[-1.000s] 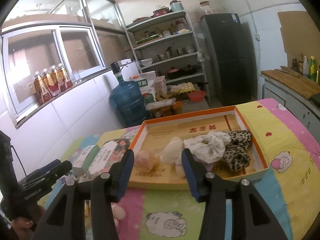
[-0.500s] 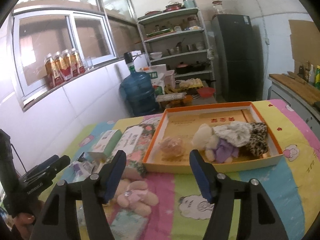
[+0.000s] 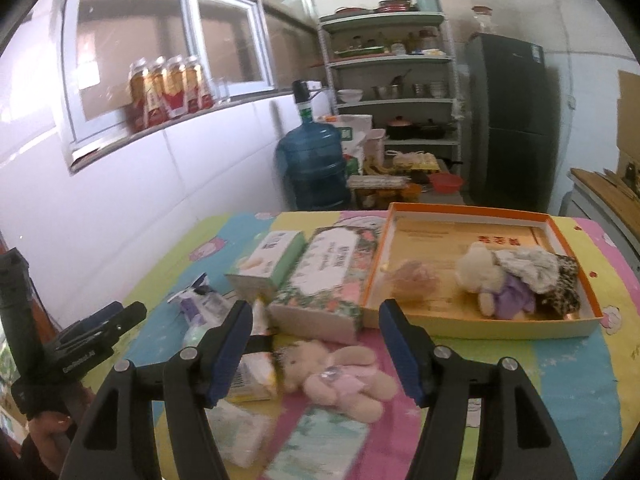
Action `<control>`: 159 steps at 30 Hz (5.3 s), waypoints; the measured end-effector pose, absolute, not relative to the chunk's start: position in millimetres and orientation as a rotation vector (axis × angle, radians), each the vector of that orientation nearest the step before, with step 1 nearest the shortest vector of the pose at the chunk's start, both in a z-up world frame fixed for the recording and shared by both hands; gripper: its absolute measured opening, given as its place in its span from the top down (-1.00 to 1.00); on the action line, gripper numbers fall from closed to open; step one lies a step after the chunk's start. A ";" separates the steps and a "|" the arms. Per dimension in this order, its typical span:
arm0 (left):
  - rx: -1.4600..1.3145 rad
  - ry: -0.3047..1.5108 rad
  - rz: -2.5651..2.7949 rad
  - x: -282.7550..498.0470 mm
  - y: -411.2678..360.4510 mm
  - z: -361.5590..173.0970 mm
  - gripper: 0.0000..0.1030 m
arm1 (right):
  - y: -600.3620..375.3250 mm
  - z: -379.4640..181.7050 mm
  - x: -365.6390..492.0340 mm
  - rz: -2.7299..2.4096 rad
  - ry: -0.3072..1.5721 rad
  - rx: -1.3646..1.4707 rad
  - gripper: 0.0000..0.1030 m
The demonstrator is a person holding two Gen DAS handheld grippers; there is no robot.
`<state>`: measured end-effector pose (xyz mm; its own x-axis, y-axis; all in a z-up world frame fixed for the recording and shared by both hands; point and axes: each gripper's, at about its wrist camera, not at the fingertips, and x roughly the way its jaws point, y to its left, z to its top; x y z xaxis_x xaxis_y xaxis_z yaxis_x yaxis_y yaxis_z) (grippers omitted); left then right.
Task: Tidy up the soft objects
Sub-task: 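Move both tools back toward the remaining items on the quilt, then grasp the purple-and-white snack bag with the left tool while the right tool grasps the bagged green ball, then lift the snack bag and green ball and carry both over the orange box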
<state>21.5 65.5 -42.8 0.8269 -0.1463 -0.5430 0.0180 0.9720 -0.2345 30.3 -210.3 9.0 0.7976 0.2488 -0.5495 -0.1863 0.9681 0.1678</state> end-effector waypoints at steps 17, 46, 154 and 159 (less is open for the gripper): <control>-0.291 0.612 -0.039 16.0 110.0 -61.1 -0.34 | -91.1 -36.8 57.5 0.547 0.772 -0.083 -0.27; -0.332 0.672 -0.067 35.5 115.0 -82.4 -0.34 | -66.2 -65.4 87.2 0.531 0.832 -0.169 0.20; -0.009 0.636 -0.407 149.0 -234.6 11.9 0.58 | -408.4 21.7 76.5 0.159 0.444 0.227 0.19; -0.014 0.669 -0.406 170.5 -250.5 5.4 0.58 | -433.4 17.8 94.9 0.148 0.464 0.243 0.19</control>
<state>170.5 -250.5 5.4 0.7091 -0.3697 -0.6005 0.3610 0.9218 -0.1412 94.9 -433.4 17.8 0.8845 0.1957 -0.4236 -0.0856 0.9604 0.2651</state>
